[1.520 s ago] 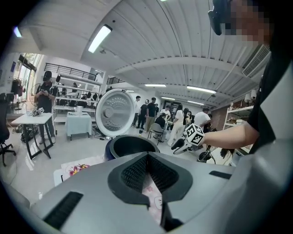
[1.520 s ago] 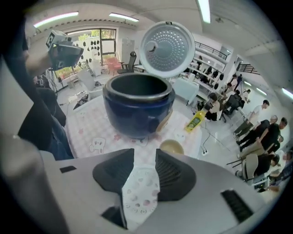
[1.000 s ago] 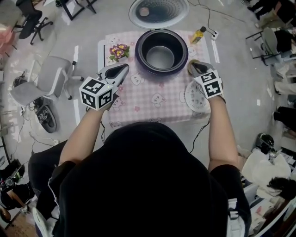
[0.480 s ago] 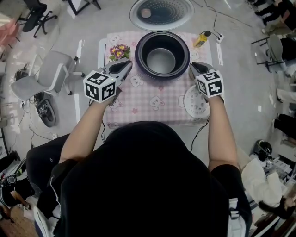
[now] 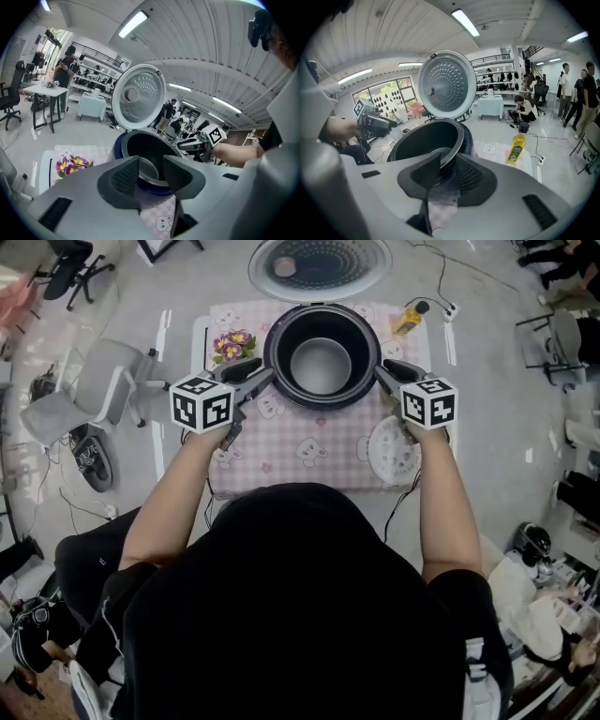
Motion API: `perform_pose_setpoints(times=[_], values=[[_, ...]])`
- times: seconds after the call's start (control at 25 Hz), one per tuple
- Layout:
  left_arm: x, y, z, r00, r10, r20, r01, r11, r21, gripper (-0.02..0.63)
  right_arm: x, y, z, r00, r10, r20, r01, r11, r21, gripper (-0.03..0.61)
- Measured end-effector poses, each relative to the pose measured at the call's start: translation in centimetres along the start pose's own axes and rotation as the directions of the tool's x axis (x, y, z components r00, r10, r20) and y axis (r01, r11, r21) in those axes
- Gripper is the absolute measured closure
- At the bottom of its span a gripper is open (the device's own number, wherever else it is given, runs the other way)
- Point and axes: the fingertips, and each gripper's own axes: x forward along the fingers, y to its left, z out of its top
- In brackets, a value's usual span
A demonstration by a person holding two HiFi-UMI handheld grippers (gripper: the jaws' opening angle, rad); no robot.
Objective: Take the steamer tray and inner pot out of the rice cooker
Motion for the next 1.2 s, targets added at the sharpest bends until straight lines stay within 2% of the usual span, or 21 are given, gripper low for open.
perform_pose_setpoints(times=[0.12, 0.28, 0.44, 0.64, 0.84, 0.92, 1.04, 1.12, 1.2], values=[[1.4, 0.8, -0.4, 1.000, 0.000, -0.020, -0.001, 0.999, -0.042, 0.397, 0.7, -0.3, -0.1, 1.000, 0.023, -0.007, -0.023, 0.999, 0.026, 0.453], [3.0, 1.7, -0.7, 0.999, -0.003, -0.044, -0.001, 0.995, -0.101, 0.374, 1.2, -0.5, 0.2, 0.997, 0.081, -0.002, -0.081, 0.992, 0.096, 0.442], [3.6, 2.5, -1.6, 0.997, -0.009, -0.071, -0.002, 0.989, -0.150, 0.373, 1.6, 0.1, 0.2, 0.991, 0.132, -0.003, -0.130, 0.980, 0.152, 0.438], [4.3, 3.2, -1.6, 0.998, -0.009, -0.068, -0.003, 0.985, -0.173, 0.376, 2.8, -0.1, -0.2, 0.991, 0.119, -0.063, -0.111, 0.987, 0.115, 0.428], [5.4, 3.5, -1.2, 0.995, 0.006, -0.101, -0.023, 0.986, -0.166, 0.397, 3.0, -0.4, -0.2, 0.988, 0.128, -0.086, -0.111, 0.978, 0.178, 0.433], [5.5, 3.9, -1.1, 0.994, 0.009, -0.112, -0.030, 0.981, -0.191, 0.414, 3.1, -0.3, -0.1, 0.987, 0.131, -0.095, -0.109, 0.972, 0.207, 0.436], [5.5, 4.3, -1.2, 0.993, -0.025, -0.113, -0.010, 0.956, -0.292, 0.452, 3.5, 0.0, 0.2, 0.982, 0.163, -0.093, -0.131, 0.951, 0.281, 0.449], [5.6, 4.6, -1.2, 0.994, -0.045, -0.103, 0.003, 0.926, -0.379, 0.477, 3.6, -0.3, 0.4, 0.981, 0.174, -0.082, -0.138, 0.932, 0.335, 0.465], [5.5, 4.9, -1.3, 0.995, -0.065, -0.081, 0.019, 0.885, -0.466, 0.498, 3.5, -0.4, 0.7, 0.979, 0.198, -0.047, -0.162, 0.899, 0.407, 0.471]])
